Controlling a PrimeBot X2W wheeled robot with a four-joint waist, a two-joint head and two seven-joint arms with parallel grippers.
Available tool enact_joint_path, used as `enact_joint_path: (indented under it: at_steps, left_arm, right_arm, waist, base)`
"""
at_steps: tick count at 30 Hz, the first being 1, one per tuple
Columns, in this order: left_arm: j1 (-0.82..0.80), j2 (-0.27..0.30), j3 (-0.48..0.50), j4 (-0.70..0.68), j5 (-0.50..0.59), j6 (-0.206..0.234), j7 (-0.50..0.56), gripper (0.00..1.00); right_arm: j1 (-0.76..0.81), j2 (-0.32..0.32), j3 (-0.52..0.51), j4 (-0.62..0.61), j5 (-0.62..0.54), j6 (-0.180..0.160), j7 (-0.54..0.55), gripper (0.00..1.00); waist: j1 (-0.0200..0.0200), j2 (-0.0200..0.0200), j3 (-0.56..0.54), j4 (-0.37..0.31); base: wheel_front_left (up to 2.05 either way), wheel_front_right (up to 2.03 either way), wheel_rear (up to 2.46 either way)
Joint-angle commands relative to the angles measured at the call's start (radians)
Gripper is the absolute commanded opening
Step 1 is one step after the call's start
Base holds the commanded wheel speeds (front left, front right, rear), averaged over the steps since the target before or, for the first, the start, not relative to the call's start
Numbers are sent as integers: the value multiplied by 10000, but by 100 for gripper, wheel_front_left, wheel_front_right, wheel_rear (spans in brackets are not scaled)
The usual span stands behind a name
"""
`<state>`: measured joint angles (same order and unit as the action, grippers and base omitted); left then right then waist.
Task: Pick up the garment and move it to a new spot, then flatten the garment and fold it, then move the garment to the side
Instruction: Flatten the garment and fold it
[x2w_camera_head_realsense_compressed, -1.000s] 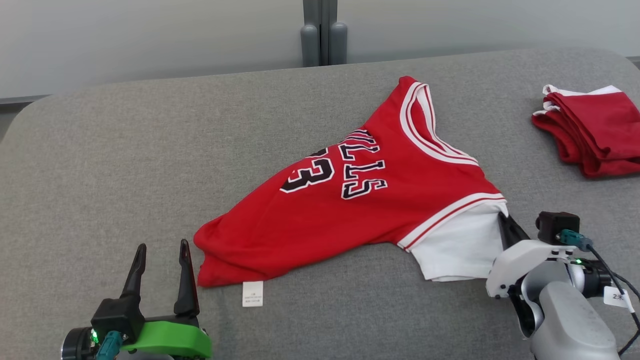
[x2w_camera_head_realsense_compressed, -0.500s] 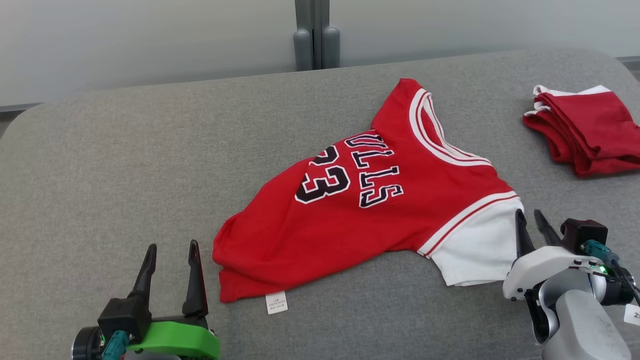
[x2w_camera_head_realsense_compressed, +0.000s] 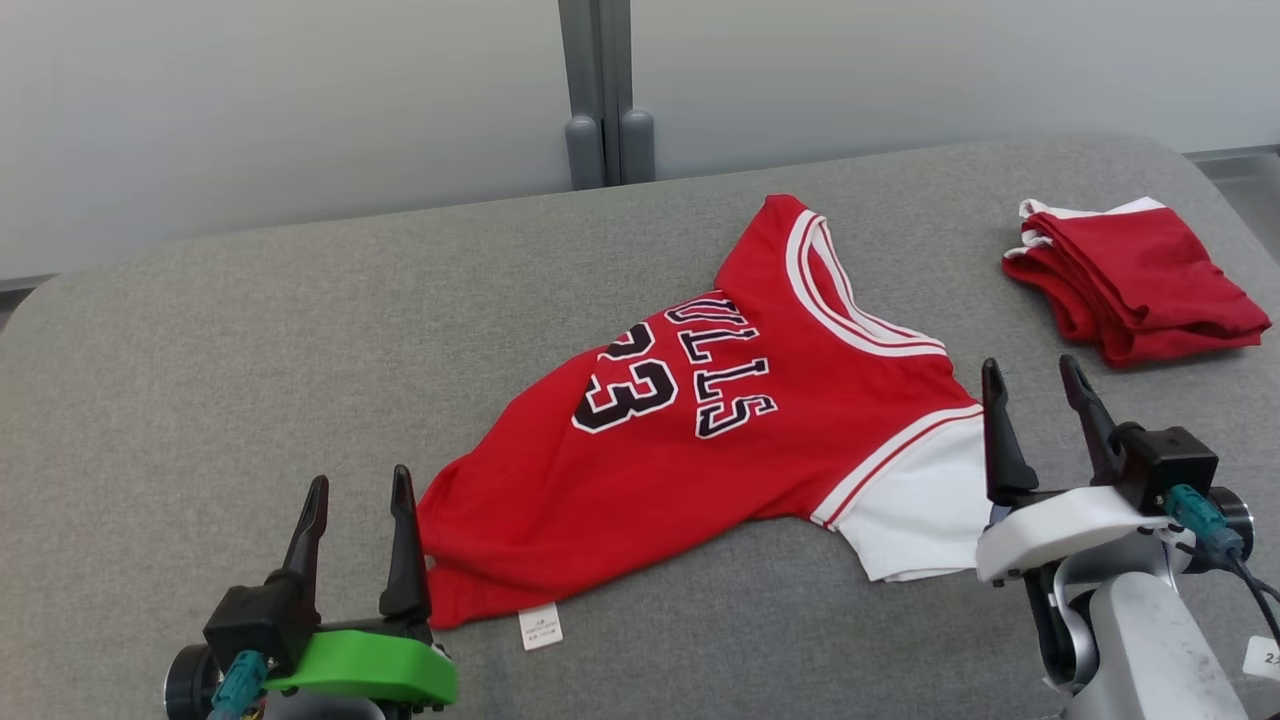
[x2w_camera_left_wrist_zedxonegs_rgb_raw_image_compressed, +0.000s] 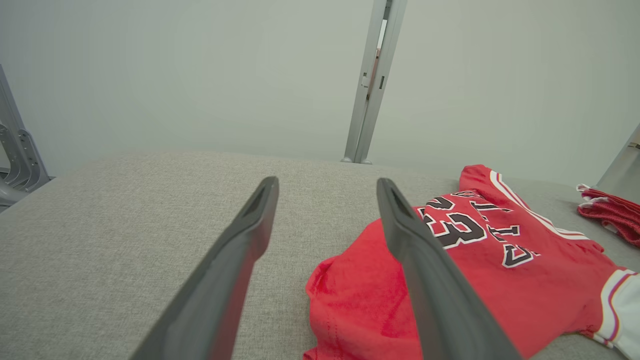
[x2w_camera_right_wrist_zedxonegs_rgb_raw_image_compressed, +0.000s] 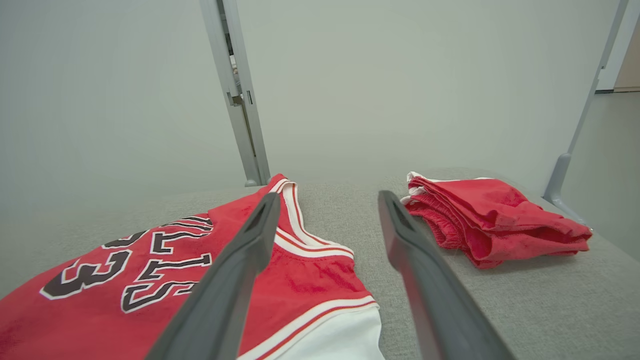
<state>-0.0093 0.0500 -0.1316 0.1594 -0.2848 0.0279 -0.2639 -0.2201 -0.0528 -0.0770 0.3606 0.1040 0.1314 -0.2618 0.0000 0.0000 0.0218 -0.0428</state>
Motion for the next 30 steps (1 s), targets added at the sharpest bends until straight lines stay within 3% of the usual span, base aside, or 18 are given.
enact_joint_path:
  at_steps: [1, 9, 30]
  left_arm:
    - [142, 14, -36, -35, -63, 92, -2, 100]
    - [456, 16, -53, 28, -204, 229, -2, 100]
    - [537, 16, -328, 304, -77, 294, -2, 100]
  right_arm:
    - [258, 3, 230, -242, 65, -17, -37, 100]
    - [799, 14, 1294, -963, 479, -17, -34, 100]
    - [1126, 14, 1575, -1065, 648, -17, -36, 100]
  waist:
    - [0, 0, -129, -88]
    - [0, 0, -238, -46]
    - [0, 0, -208, 232]
  base:
    - [0, 0, 0]
    - [0, 0, 0]
    - [0, 0, 0]
